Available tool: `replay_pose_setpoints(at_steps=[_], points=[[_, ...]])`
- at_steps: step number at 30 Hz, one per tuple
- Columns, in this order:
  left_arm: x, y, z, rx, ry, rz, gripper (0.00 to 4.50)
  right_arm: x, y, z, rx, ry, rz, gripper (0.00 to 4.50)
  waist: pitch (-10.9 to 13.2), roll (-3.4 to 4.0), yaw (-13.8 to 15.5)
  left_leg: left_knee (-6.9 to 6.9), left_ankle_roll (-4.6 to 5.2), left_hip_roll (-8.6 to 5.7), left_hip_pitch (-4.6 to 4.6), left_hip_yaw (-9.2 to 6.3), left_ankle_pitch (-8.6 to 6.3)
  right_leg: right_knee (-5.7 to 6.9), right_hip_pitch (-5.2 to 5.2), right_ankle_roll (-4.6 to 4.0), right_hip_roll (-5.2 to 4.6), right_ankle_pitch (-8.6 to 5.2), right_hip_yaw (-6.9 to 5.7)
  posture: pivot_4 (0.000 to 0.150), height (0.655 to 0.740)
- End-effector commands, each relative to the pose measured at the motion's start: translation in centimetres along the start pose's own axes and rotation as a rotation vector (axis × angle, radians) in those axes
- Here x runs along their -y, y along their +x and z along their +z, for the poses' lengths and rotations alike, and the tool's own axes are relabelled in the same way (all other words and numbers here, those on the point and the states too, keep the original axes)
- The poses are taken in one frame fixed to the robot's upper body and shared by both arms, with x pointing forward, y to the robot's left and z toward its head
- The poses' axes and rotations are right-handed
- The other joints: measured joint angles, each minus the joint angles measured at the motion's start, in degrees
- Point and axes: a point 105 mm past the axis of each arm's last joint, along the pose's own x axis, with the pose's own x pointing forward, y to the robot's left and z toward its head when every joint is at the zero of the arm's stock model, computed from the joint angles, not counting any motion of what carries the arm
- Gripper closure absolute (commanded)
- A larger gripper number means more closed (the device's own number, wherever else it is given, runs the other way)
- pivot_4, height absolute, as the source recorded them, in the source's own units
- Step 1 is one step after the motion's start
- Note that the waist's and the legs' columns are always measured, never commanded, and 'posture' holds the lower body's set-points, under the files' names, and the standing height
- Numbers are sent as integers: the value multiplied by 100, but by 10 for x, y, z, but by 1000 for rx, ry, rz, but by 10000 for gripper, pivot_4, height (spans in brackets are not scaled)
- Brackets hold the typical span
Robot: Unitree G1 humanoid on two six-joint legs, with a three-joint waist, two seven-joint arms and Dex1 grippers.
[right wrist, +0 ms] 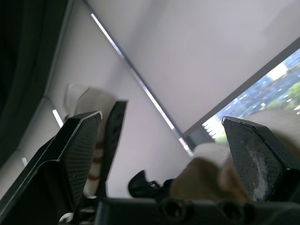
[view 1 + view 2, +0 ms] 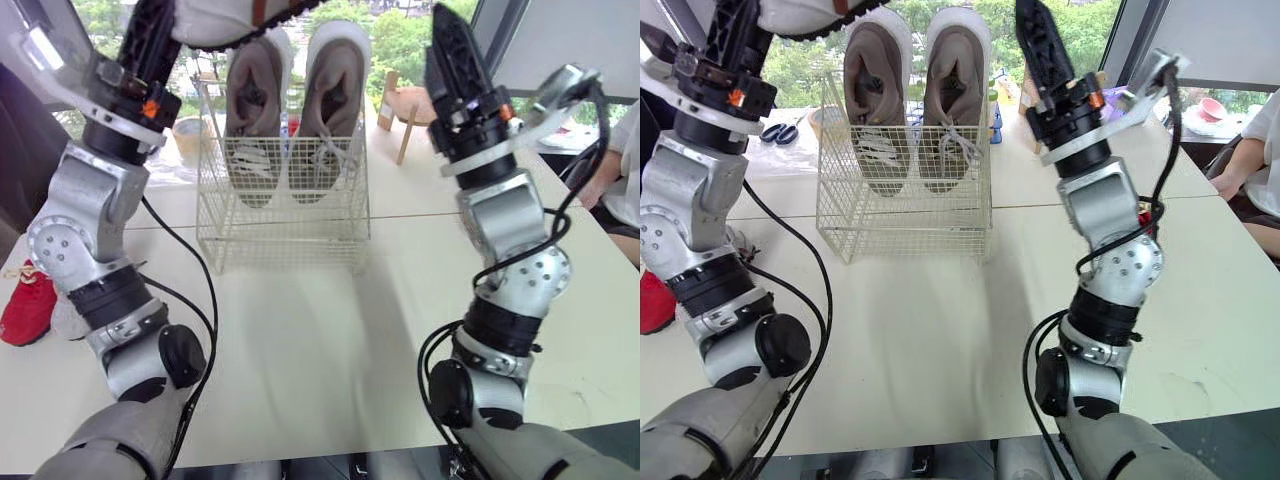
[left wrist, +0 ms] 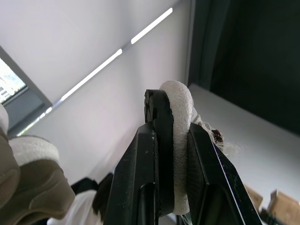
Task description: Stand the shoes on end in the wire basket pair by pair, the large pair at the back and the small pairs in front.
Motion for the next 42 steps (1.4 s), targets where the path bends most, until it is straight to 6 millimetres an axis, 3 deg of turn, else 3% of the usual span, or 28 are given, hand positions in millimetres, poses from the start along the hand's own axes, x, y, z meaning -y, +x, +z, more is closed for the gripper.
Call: replay_pose_setpoints(at_steps=[1,5,18,21,26,27,29,34,37,42], points=[[9,5,-16,-33,1,-42,43206,-23,13,-6,16,36,84,411,0,0,9,2,1,-2,-2,-2,0,-1,0,0,2,0,-1,1500,7400],[5,1,-29,-65,-21,-27,43206,-25,18,-13,-5,38,97,411,0,-1,-2,7,3,-5,-7,-7,0,-5,1,1,5,0,-2,1500,7400],[-8,-12,-52,-144,-13,34,43206,-32,25,-6,25,66,152,411,0,-1,-2,5,4,0,-7,-9,0,-5,-1,0,15,0,-3,1500,7400],[-9,-11,-58,-175,15,41,43206,-28,24,-9,20,67,136,8984,0,-1,-1,5,4,-1,-7,-10,0,-5,1,0,14,0,-3,1500,7400],[-11,-12,-56,-172,54,52,43206,-27,23,-8,26,71,128,31116,0,-1,-8,5,4,-1,-7,-10,0,-5,0,0,15,0,-4,1500,7400],[-11,-13,-54,-169,73,53,43206,-26,23,-8,26,70,125,33047,0,-1,-9,5,4,-1,-7,-10,0,-5,0,0,15,0,-4,1500,7400],[-14,-16,-52,-182,105,77,32832,-26,23,-7,22,68,123,35950,0,0,-17,4,4,-1,-7,-9,0,-6,-1,0,15,0,-4,1500,7400],[-26,-37,-51,-276,273,222,10728,-28,26,9,-28,-49,169,35954,0,0,-16,3,4,2,-7,-9,0,-6,-2,0,16,-1,-3,1500,7400],[-22,-61,-57,-393,437,311,10728,-25,33,32,-101,-214,225,35954,2,4,-25,3,5,1,-7,-4,-1,-8,-4,0,13,-1,1,1500,7400],[-14,-98,-70,-518,588,406,10728,-3,34,49,-295,-528,294,35954,2,3,-2,-6,13,3,-10,-8,-5,-23,-2,-2,15,-2,-3,1500,7400]])
